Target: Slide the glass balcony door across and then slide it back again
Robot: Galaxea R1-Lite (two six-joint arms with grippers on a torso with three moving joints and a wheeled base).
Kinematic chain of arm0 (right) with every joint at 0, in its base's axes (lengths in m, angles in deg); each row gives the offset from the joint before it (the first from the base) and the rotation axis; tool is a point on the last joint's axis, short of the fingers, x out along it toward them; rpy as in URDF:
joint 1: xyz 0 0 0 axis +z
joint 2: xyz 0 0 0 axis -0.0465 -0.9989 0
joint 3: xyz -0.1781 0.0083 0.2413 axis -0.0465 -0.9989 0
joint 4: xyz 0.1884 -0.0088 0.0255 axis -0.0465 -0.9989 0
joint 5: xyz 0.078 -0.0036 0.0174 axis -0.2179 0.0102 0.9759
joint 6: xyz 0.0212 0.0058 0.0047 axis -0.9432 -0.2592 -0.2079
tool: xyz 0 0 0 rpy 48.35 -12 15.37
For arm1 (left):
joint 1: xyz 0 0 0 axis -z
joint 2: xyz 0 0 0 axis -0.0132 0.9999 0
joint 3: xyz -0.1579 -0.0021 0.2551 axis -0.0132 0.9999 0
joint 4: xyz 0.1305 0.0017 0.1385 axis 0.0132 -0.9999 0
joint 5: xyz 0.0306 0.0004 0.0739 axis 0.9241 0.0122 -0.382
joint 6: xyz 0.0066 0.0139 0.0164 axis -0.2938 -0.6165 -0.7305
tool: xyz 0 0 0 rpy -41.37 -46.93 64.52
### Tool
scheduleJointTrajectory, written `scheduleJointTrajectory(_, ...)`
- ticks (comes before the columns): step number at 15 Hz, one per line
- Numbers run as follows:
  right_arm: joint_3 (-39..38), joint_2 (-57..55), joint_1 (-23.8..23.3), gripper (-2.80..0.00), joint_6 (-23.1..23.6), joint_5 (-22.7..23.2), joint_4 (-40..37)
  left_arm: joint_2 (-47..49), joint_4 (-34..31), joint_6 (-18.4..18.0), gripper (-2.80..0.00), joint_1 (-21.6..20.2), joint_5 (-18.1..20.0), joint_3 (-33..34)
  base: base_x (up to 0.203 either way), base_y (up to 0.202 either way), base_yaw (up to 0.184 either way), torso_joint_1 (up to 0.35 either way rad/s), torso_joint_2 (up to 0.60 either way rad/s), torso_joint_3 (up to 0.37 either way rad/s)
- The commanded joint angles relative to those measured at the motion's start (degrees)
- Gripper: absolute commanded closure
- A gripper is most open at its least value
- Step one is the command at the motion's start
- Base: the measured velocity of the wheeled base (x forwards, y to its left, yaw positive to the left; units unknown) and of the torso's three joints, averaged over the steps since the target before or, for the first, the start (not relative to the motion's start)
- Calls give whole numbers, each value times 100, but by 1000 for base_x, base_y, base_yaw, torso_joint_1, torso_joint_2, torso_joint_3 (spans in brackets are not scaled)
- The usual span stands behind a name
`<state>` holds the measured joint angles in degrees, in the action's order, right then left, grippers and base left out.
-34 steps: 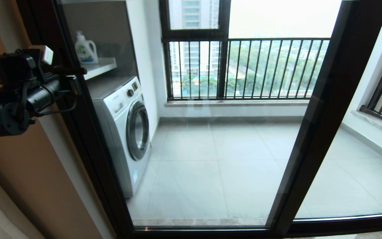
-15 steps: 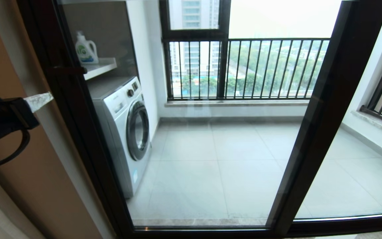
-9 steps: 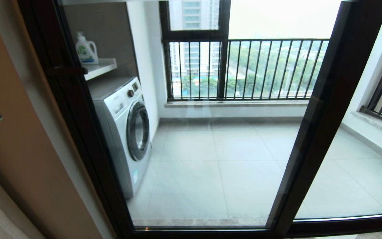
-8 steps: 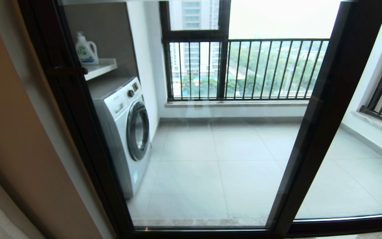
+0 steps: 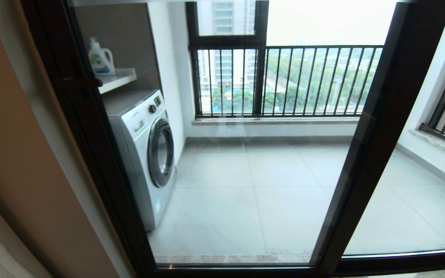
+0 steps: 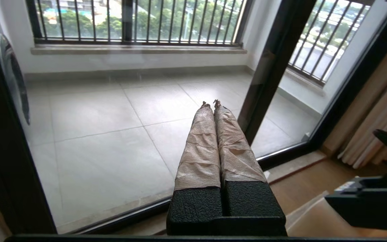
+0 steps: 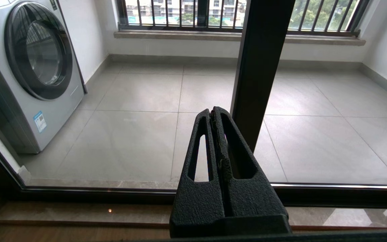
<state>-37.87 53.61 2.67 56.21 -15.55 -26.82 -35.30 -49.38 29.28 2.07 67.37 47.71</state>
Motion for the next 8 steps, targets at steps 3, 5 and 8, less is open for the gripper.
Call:
scheduleJointTrajectory(3,-70,-7,0,0,6,3,4,-944,-406,-4,0,86,-20,234,0,0,0,0,0,0)
scheduleJointTrajectory(5,-70,-7,0,0,6,3,4,-1532,-917,-21,0,-38,-69,428,0,0,0,0,0,0)
scheduleJointTrajectory(8,-70,-7,0,0,6,3,4,-2276,-1547,-641,0,-101,-1368,1035,0,0,0,0,0,0)
